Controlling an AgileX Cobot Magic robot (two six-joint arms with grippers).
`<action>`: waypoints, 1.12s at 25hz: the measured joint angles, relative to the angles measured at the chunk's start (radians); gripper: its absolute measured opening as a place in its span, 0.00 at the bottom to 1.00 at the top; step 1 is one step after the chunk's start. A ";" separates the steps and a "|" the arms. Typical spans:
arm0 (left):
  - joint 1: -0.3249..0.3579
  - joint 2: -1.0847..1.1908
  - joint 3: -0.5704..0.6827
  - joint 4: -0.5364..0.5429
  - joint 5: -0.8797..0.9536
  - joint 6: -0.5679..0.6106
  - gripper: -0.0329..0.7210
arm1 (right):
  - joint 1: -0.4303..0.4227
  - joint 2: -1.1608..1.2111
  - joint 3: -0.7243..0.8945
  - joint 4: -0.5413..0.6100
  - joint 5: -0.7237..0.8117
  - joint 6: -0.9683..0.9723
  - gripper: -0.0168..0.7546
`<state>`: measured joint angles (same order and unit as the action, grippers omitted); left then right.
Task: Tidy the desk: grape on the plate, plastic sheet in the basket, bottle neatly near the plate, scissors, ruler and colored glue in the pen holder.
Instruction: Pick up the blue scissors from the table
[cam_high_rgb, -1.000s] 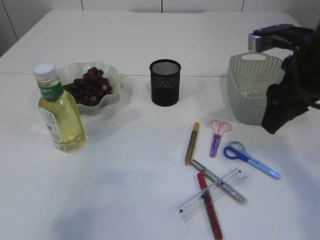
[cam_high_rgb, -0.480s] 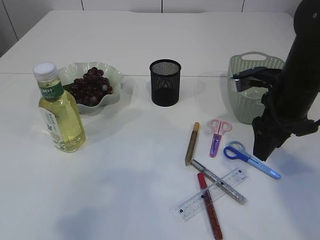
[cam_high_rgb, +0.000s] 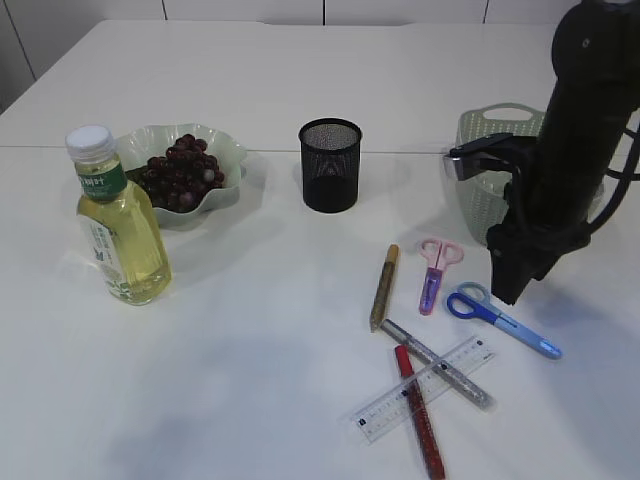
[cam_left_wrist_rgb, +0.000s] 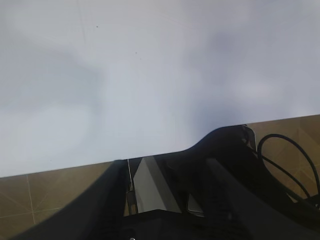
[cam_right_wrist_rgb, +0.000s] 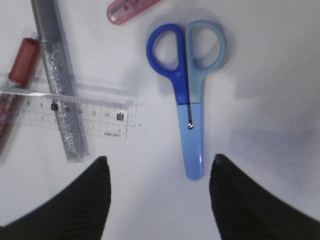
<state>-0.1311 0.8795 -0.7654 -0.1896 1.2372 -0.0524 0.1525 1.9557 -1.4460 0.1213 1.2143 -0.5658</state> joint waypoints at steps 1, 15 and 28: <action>0.000 0.000 0.000 0.000 0.000 0.000 0.52 | 0.000 0.009 -0.013 -0.003 0.000 0.000 0.66; 0.000 0.000 0.000 -0.001 0.000 0.000 0.52 | 0.000 0.124 -0.044 -0.026 -0.010 0.002 0.66; 0.000 0.000 0.000 -0.002 0.000 0.000 0.52 | 0.002 0.146 -0.048 -0.045 -0.106 0.002 0.66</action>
<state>-0.1311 0.8795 -0.7654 -0.1918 1.2372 -0.0524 0.1548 2.1020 -1.4941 0.0764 1.1087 -0.5635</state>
